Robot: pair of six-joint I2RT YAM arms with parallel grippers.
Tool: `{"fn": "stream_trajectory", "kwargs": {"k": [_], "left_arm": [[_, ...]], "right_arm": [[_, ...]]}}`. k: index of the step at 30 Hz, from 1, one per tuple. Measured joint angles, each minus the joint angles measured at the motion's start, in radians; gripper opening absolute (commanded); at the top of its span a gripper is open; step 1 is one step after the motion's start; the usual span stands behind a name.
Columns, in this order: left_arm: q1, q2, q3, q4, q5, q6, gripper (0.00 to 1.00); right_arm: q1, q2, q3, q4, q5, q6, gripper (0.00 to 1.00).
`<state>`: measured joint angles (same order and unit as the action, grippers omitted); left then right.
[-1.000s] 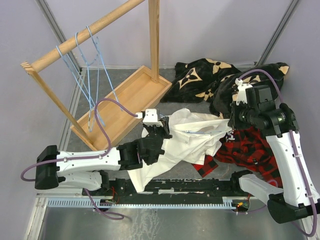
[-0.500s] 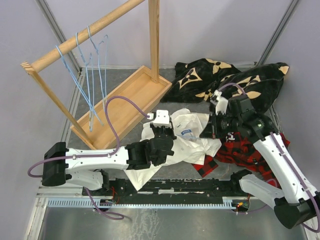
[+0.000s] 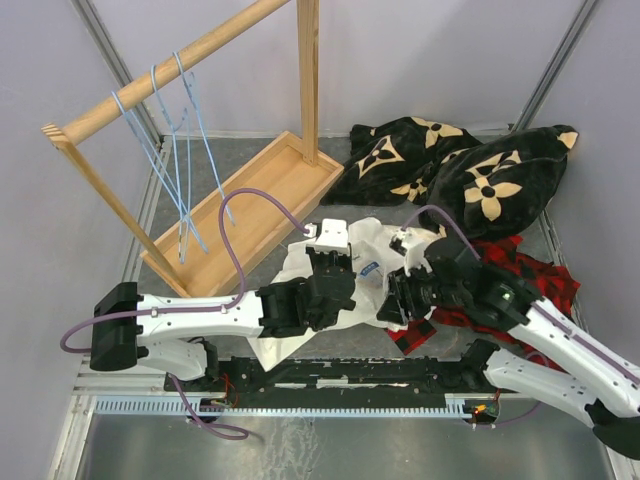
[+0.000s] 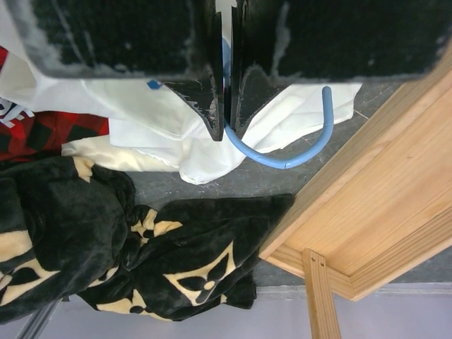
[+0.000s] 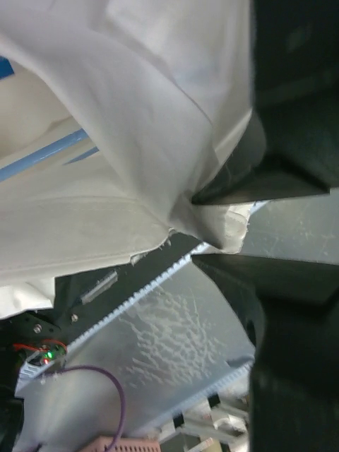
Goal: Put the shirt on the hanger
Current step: Hang the shirt on the hanger.
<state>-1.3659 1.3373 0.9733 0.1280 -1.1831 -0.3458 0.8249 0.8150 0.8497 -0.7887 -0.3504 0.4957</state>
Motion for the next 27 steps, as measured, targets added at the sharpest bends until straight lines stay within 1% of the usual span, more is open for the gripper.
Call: {"fn": "stream_trajectory", "kwargs": {"k": [2,6,9,10,12,14,16,19,22,27], "left_arm": [[0.0,-0.001,0.0,0.001,0.01,0.0,0.03],[0.0,-0.024,-0.016,0.017,0.051,0.017,0.03],[0.0,-0.059,-0.04,0.033,0.097,0.04,0.03],[0.0,-0.072,-0.05,0.039,0.114,0.048,0.03],[0.0,-0.096,-0.066,0.047,0.142,0.057,0.03],[0.0,-0.119,-0.085,0.053,0.164,0.067,0.03],[0.0,-0.14,-0.1,0.054,0.179,0.071,0.03],[0.0,-0.166,-0.117,0.053,0.195,0.072,0.03],[0.0,-0.185,-0.127,0.053,0.201,0.072,0.03],[0.0,-0.201,-0.129,0.053,0.227,0.081,0.03]], "right_arm": [[0.001,-0.045,0.034,-0.024,0.083,-0.04,0.69],[0.001,-0.144,0.134,-0.047,0.234,-0.137,0.78],[0.001,-0.189,0.21,-0.059,0.351,-0.2,0.78],[0.001,-0.192,0.243,-0.07,0.418,-0.22,0.77],[0.001,-0.179,0.27,-0.09,0.492,-0.234,0.73],[0.001,-0.132,0.314,-0.153,0.61,-0.25,0.73],[0.0,-0.061,0.346,-0.212,0.695,-0.271,0.77],[0.0,0.047,0.367,-0.296,0.725,-0.309,0.79],[0.0,0.13,0.36,-0.351,0.7,-0.346,0.81],[0.0,0.159,0.324,-0.356,0.552,-0.416,0.84]]}}
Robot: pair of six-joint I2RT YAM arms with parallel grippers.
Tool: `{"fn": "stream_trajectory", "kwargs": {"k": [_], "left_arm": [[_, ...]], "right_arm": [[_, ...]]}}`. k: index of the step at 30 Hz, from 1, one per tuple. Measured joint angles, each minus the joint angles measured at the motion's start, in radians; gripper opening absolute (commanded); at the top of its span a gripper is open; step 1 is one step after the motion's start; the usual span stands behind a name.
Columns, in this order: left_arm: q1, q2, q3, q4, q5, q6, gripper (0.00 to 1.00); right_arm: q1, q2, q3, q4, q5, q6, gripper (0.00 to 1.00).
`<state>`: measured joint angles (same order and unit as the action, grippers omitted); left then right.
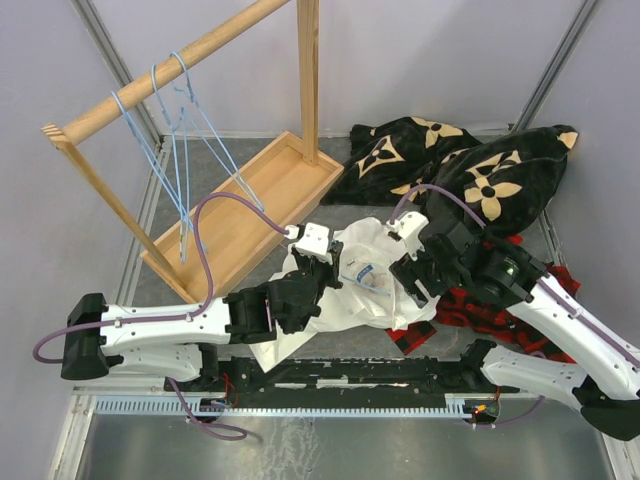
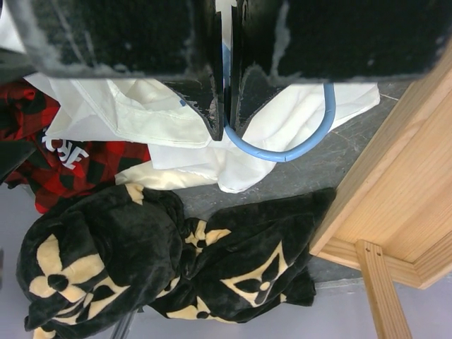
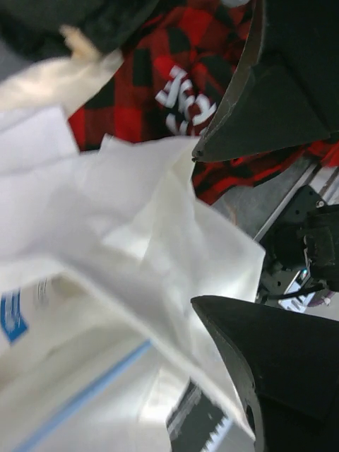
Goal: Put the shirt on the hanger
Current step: Hang the shirt on the hanger.
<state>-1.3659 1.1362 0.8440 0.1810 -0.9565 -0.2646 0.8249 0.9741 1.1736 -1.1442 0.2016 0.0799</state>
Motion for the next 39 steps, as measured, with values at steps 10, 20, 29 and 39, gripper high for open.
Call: {"fn": "stream_trajectory", "kwargs": {"k": [10,20,29,39], "left_arm": [[0.0,-0.001,0.0,0.0,0.039,0.004,0.03],[0.0,0.0,0.013,0.0,0.08,0.005,0.03],[0.002,-0.033,0.015,0.006,0.163,0.006,0.29],[-0.002,-0.143,0.019,-0.023,0.416,0.001,0.74]], "right_arm": [[0.0,-0.036,-0.135,0.217,-0.36,-0.084,0.86],[0.0,0.06,-0.22,0.386,-0.535,-0.109,0.2],[0.013,-0.013,-0.222,0.397,-0.47,-0.135,0.0],[0.008,-0.227,-0.223,0.364,-0.068,-0.071,0.0]]}}
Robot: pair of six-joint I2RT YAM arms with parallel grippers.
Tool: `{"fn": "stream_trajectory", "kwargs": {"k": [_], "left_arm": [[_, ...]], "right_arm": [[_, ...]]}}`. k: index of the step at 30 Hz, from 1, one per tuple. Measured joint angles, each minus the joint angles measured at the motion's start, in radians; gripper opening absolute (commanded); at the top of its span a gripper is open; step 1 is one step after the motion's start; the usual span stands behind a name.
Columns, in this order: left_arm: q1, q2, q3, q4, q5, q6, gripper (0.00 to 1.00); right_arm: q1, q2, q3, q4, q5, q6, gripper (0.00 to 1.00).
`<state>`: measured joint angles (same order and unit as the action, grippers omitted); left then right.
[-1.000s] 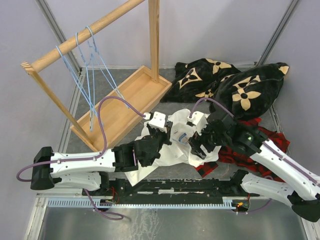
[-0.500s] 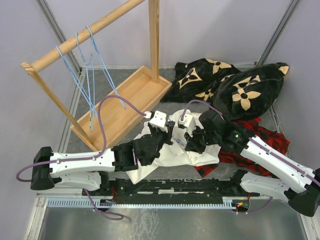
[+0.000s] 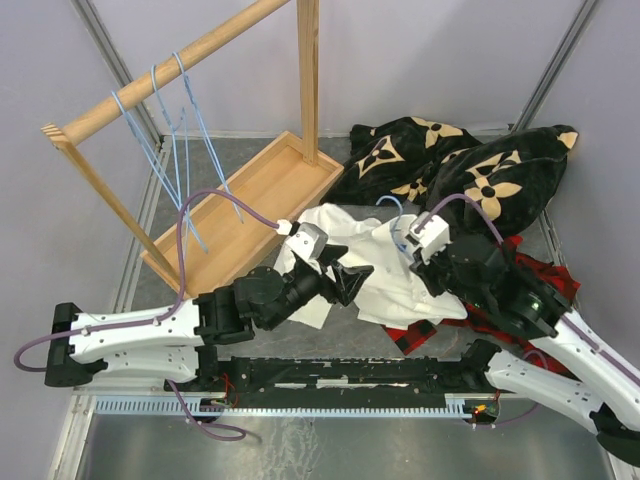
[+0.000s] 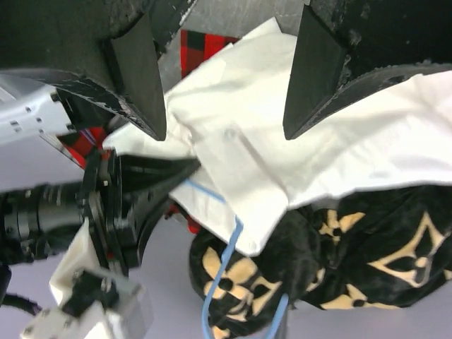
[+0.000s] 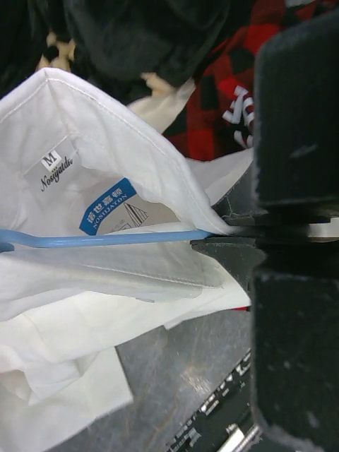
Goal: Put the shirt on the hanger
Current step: Hang the shirt on the hanger.
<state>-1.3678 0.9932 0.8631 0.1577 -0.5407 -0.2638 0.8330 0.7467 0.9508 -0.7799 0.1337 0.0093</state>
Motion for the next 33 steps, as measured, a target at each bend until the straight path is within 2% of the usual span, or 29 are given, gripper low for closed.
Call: {"fn": "stream_trajectory", "kwargs": {"k": [4,8,11,18,25,33], "left_arm": [[0.0,-0.019,0.002,-0.051,0.101,0.0,0.75],[-0.001,-0.032,0.035,-0.172,0.164,0.011,0.76],[-0.001,-0.046,0.123,-0.294,0.195,0.053,0.8],[-0.001,-0.123,0.317,-0.448,0.2,0.203,0.91],[-0.001,-0.101,0.384,-0.547,0.212,0.337,0.9],[-0.001,0.018,0.416,-0.674,0.419,0.384,0.87]], "right_arm": [[-0.003,-0.106,-0.002,-0.024,0.081,-0.002,0.0],[-0.003,-0.213,0.027,-0.085,0.08,-0.015,0.0],[-0.003,-0.242,0.104,-0.15,0.055,-0.029,0.0],[-0.003,-0.19,0.224,-0.264,-0.097,-0.046,0.0],[-0.003,-0.155,0.234,-0.302,-0.283,-0.06,0.0],[-0.003,-0.167,0.235,-0.305,-0.426,-0.104,0.0]]}}
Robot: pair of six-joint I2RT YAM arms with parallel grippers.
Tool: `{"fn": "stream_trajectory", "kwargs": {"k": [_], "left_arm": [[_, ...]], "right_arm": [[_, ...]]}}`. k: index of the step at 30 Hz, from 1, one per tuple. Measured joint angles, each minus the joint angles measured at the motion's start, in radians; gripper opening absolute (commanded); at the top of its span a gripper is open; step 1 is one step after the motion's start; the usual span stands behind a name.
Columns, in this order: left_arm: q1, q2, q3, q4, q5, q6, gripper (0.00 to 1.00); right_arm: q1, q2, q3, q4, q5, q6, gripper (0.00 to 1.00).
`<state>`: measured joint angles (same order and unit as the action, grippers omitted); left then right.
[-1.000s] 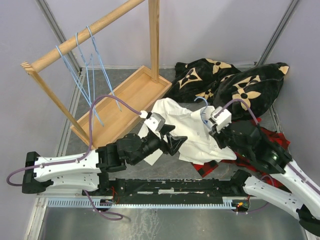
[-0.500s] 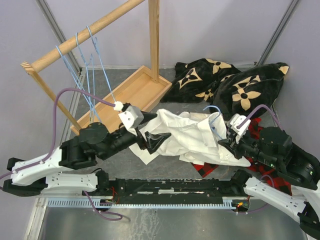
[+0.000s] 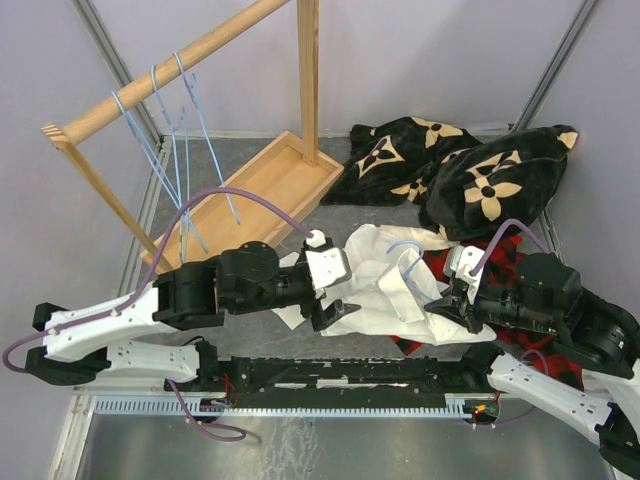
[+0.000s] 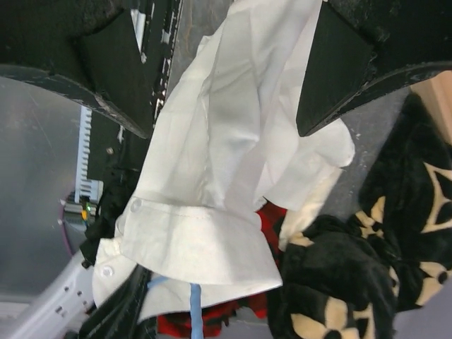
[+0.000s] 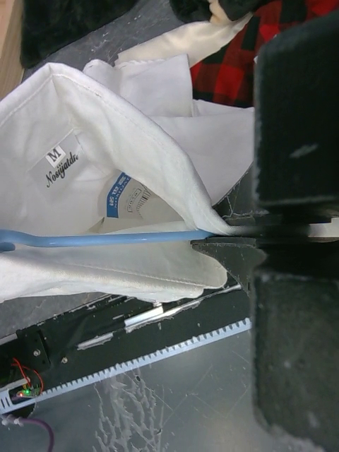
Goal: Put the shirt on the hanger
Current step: Hang the shirt on the hanger.
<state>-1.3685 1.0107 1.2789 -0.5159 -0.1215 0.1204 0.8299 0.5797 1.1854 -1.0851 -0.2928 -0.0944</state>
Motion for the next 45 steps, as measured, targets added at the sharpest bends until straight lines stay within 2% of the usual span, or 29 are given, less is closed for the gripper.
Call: {"fn": "stream_trajectory", "kwargs": {"k": [5,11,12,14,16,17,21,24,27,32,37,45], "left_arm": [[0.0,0.044,0.015,-0.063,0.055,0.005,0.76],[0.0,0.057,0.02,-0.085,0.059,0.019,0.52],[0.0,0.057,0.02,-0.085,0.063,0.021,0.45],[0.0,0.058,0.02,-0.085,0.076,0.024,0.18],[0.0,0.06,0.02,-0.089,0.085,0.024,0.04],[0.0,0.061,0.02,-0.093,0.1,0.029,0.03],[-0.008,0.064,0.02,-0.112,0.114,0.032,0.03],[-0.006,0.064,0.02,-0.123,0.093,0.031,0.03],[-0.006,0.061,0.017,-0.133,0.042,0.025,0.03],[-0.006,0.038,-0.011,-0.131,-0.055,-0.003,0.03],[-0.006,0.017,-0.032,-0.107,-0.159,-0.029,0.03],[-0.006,0.043,-0.034,-0.07,-0.325,-0.043,0.03]], "right_arm": [[0.0,0.0,0.0,-0.001,-0.069,-0.031,0.0],[0.0,-0.005,0.0,-0.007,-0.124,-0.061,0.0],[0.0,-0.008,0.0,-0.008,-0.125,-0.063,0.0],[0.0,-0.014,0.0,-0.007,-0.123,-0.064,0.0],[0.0,-0.018,0.0,-0.006,-0.114,-0.064,0.01],[0.0,-0.019,0.0,-0.004,-0.103,-0.064,0.05],[-0.002,-0.018,0.001,-0.002,-0.065,-0.062,0.35],[-0.002,-0.016,0.016,0.006,-0.01,-0.053,0.5],[-0.002,-0.019,0.035,0.028,0.073,-0.034,0.58],[-0.002,-0.034,0.081,0.085,0.201,0.026,0.61],[-0.002,-0.025,0.129,0.204,0.293,0.154,0.62],[-0.002,0.124,0.143,0.416,0.346,0.343,0.62]]}}
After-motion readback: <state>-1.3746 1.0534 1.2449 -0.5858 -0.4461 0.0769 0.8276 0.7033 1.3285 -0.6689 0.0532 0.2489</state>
